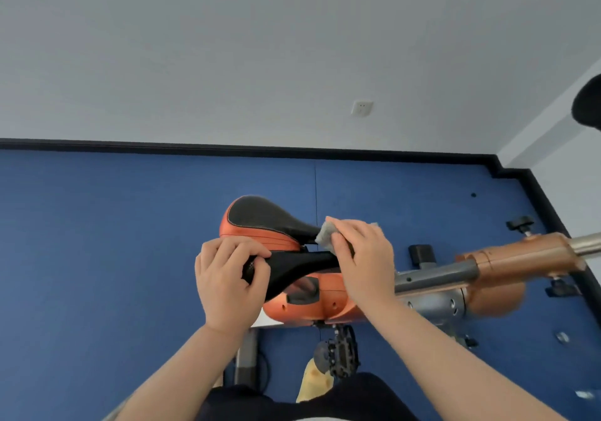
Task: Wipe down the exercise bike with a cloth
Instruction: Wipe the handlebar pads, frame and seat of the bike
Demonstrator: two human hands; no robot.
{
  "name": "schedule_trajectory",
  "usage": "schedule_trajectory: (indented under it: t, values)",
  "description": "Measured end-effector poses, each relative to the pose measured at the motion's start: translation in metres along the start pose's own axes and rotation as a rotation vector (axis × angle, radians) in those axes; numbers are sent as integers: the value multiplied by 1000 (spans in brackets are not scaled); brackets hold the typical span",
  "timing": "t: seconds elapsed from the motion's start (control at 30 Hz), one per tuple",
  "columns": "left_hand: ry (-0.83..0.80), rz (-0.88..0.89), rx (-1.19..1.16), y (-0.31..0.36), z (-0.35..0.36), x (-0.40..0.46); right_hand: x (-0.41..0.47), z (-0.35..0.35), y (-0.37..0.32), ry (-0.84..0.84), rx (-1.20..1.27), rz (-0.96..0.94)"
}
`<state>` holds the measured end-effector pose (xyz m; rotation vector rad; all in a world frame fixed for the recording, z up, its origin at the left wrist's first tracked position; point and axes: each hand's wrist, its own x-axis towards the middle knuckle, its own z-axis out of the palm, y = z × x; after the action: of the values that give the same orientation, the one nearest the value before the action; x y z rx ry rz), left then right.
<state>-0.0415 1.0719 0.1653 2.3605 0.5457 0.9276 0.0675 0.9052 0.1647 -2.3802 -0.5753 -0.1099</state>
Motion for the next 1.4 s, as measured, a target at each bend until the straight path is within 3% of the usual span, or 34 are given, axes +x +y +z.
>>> schedule_trajectory:
  t: [0.13, 0.37, 0.6, 0.93, 1.13, 1.23, 1.3, 1.4]
  values:
    - [14, 66, 11, -5, 2, -5, 12, -15, 17, -275, 44, -39]
    - [66, 74, 11, -6, 5, -5, 28, -1, -16, -254, -99, -253]
    - [124, -183, -66, -5, 7, -14, 36, -9, -8, -370, 94, -358]
    - [201, -39, -15, -12, 12, -13, 65, 0, -17, -720, 125, -668]
    - [205, -41, -8, -10, 12, -10, 82, 20, -44, -770, 177, -581]
    - [199, -41, -9, -10, 11, -11, 71, 17, -41, -676, 122, -482]
    - [206, -33, -14, -10, 12, -13, 55, 13, -41, -573, 68, -517]
    - [215, -27, -21, -11, 12, -11, 66, 16, -48, -616, 54, -632]
